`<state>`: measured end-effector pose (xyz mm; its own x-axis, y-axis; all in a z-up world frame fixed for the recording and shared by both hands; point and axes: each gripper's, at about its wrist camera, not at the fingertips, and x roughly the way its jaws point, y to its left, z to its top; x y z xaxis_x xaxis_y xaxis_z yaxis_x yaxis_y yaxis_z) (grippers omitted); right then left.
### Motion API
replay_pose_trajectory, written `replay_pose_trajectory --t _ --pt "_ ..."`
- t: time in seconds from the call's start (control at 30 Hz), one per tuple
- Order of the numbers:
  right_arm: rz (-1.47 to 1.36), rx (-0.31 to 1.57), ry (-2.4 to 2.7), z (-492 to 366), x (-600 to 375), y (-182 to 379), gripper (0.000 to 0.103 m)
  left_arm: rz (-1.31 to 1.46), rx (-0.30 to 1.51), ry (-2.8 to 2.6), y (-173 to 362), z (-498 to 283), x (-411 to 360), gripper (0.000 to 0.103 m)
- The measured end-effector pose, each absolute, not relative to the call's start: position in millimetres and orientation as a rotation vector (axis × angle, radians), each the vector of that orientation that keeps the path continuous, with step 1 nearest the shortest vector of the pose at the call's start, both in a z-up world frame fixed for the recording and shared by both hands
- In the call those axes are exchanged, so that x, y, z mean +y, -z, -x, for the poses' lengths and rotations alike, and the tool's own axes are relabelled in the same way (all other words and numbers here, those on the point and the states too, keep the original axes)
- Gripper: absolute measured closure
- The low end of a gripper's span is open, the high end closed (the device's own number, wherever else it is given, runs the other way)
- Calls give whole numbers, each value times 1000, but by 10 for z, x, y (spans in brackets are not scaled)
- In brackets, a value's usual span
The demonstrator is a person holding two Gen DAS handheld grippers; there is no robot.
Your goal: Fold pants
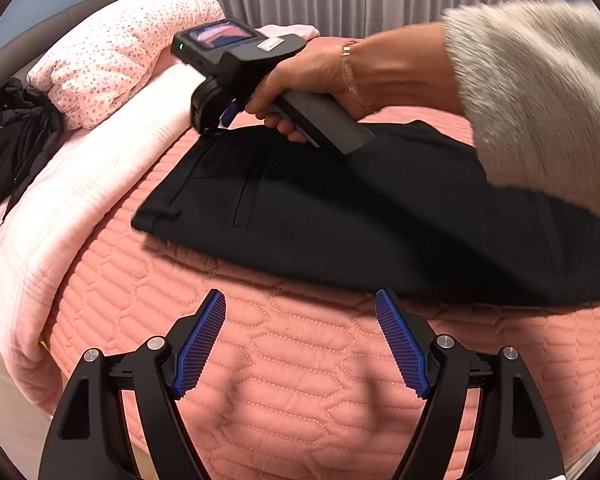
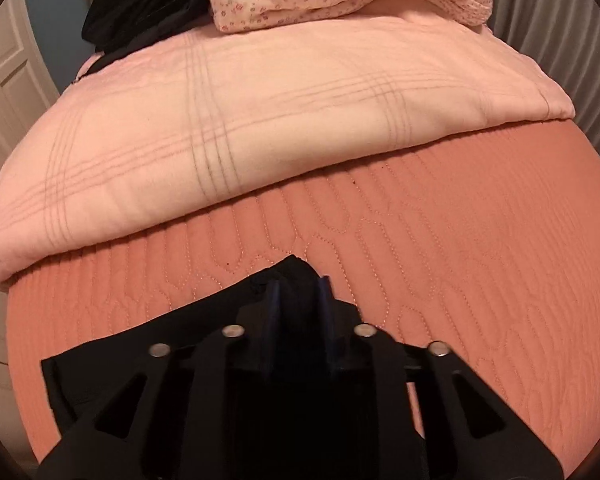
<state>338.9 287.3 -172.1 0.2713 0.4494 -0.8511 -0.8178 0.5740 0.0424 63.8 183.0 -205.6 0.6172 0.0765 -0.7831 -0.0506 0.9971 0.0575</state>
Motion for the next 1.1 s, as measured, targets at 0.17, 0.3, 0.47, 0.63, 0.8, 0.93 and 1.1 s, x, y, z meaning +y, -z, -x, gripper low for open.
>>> replay_pose_trajectory --t 0.17,0.3,0.47,0.63,0.8,0.93,1.1 --pt "338 898 -911 -3167 2006 1444 28 -42 917 -80 2090 -621 1845 28" --pt "206 930 -829 -2945 880 1440 48 -37 917 -82 2092 -615 1852 28" --pt "138 1072 -783 -2953 214 1946 58 -45 922 -44 2104 -686 1670 28" --pt "-130 1000 -692 -3250 -241 1674 85 -80 914 -19 2028 -726 1438 28" --pt "39 1075 -605 -3051 -529 1903 89 -103 904 6 1935 -918 1233 28" --pt "-175 968 -502 -2482 -1517 1608 84 -153 878 38 1864 -1117 989 27" --pt "68 1079 -258 -1982 -2331 1893 86 -173 850 141 1858 -1510 373 27"
